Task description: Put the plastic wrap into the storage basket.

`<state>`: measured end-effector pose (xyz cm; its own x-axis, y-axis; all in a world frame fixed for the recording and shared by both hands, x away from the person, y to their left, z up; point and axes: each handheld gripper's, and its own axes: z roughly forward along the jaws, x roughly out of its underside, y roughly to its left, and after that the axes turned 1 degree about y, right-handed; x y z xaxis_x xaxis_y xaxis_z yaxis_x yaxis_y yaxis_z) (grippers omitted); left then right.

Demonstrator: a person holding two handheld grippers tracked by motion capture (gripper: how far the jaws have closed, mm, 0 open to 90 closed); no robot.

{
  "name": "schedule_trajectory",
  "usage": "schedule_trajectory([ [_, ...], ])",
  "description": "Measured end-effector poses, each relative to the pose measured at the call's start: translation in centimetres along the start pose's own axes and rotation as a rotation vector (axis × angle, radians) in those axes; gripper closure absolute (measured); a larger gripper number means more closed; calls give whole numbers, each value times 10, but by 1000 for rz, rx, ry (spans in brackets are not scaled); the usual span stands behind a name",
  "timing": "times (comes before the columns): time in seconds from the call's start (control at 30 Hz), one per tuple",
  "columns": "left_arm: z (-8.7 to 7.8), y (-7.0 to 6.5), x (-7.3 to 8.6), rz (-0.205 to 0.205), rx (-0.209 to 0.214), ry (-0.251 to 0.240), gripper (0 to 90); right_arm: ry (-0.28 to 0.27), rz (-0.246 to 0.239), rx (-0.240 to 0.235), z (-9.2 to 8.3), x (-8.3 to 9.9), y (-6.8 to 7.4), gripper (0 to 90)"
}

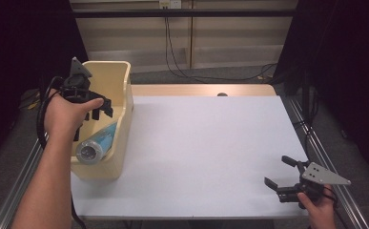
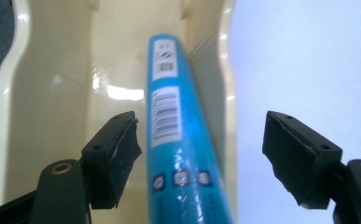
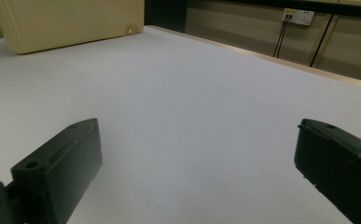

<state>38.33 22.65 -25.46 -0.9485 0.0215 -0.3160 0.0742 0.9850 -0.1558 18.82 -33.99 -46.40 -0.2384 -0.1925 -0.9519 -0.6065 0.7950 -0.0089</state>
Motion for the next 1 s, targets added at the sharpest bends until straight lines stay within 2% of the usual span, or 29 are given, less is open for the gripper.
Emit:
schedule_trajectory([
  [0.07, 1, -5, 0, -2, 31, -3, 262, 0, -6, 0, 0, 0, 0, 3],
  [0.17, 3, -13, 0, 26, 43, 11, 250, -1, -3, 0, -1, 0, 1, 3],
  [0.27, 3, -21, 0, 29, 65, 6, 249, 0, -5, 0, -1, 0, 0, 3],
  [0.37, 4, -32, 1, 61, 81, 3, 241, 0, -1, 1, -1, 0, 0, 3],
  [0.4, 5, -35, 2, 59, 87, 6, 233, 1, -4, -1, -1, 0, 0, 3],
  [0.43, 7, -40, 2, 81, 91, 17, 230, 1, -5, 0, -1, 0, 0, 3],
  [0.6, 16, -60, 6, 124, 113, 35, 216, 1, -2, -3, -2, -1, 1, 3],
  [0.63, 18, -65, 6, 133, 105, 34, 216, -1, -5, -2, -2, -1, 0, 3],
  [0.77, 27, -80, 7, 160, 107, 43, 212, -4, -5, 0, -3, -1, 0, 3],
  [0.9, 37, -95, 9, 184, 137, 45, 204, -3, -3, 0, -3, -1, 0, 3],
  [1.0, 44, -103, 9, 203, 144, 45, 200, -4, -1, 0, -3, -1, -1, 3],
])
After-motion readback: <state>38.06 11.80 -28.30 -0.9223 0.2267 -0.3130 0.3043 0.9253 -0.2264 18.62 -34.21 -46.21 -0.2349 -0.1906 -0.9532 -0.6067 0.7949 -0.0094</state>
